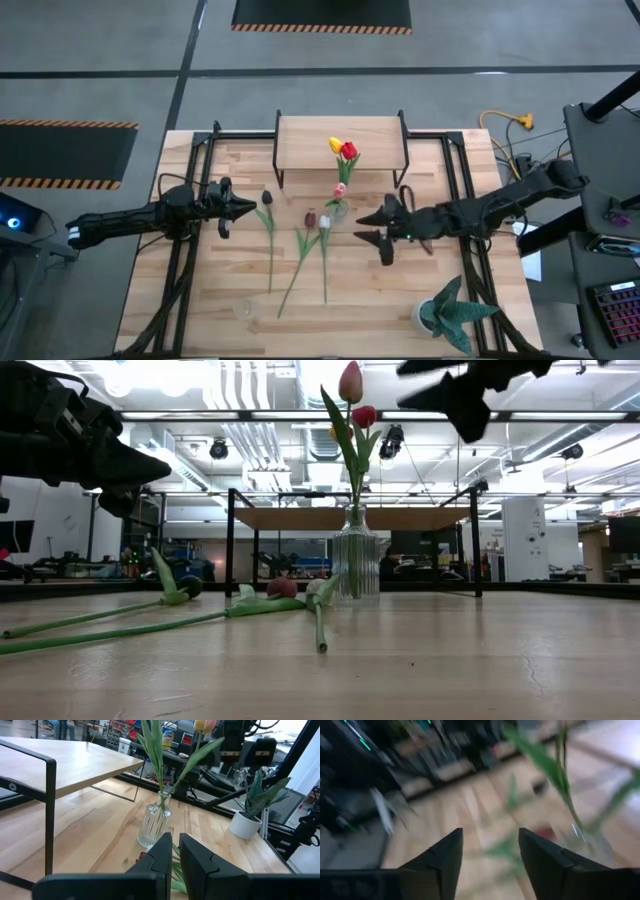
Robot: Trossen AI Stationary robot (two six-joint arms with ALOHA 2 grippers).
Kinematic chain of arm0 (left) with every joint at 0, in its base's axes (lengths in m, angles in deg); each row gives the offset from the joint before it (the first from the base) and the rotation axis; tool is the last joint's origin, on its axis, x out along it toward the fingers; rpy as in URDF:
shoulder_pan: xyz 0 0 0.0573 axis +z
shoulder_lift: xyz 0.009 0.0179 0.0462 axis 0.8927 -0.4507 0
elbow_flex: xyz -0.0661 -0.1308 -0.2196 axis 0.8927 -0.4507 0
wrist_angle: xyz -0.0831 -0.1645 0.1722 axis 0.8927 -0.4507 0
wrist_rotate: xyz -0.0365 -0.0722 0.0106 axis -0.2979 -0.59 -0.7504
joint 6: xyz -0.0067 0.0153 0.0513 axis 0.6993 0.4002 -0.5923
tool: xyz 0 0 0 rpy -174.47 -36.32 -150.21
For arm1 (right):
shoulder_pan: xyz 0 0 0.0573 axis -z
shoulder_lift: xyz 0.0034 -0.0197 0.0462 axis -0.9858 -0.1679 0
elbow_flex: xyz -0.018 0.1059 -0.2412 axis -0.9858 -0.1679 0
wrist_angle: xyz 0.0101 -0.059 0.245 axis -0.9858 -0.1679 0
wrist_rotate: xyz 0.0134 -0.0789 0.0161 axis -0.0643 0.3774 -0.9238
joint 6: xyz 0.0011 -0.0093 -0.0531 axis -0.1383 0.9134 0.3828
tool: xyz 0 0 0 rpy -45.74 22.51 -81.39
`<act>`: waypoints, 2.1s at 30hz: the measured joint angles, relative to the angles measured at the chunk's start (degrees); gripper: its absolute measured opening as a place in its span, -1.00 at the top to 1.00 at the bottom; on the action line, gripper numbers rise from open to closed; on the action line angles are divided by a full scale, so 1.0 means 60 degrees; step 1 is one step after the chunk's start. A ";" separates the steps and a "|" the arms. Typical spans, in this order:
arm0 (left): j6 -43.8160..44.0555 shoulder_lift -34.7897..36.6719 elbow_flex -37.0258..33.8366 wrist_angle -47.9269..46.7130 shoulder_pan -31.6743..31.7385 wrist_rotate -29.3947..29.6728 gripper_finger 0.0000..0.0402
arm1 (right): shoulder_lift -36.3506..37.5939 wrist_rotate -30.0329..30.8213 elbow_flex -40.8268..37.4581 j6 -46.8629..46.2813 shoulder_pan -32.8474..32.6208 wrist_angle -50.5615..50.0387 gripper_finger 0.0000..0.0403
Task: Pick and place flowers into a vace then onto a shelf
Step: Put the black tulip into the bottom transparent vase
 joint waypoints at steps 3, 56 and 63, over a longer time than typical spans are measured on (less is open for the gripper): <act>0.0000 0.0000 0.0000 0.0029 0.0000 0.0002 0.92 | 0.0101 0.0032 -0.1125 0.0749 0.0058 0.2857 0.24; 0.6181 0.0004 0.0066 0.3390 0.0000 0.1423 0.16 | 0.8219 0.0969 -0.6393 0.4693 0.1006 0.4575 0.96; 0.6129 0.0003 0.0608 0.6120 -0.0003 0.1838 0.15 | 0.8206 0.1265 -0.6393 0.4818 0.1006 0.4569 0.96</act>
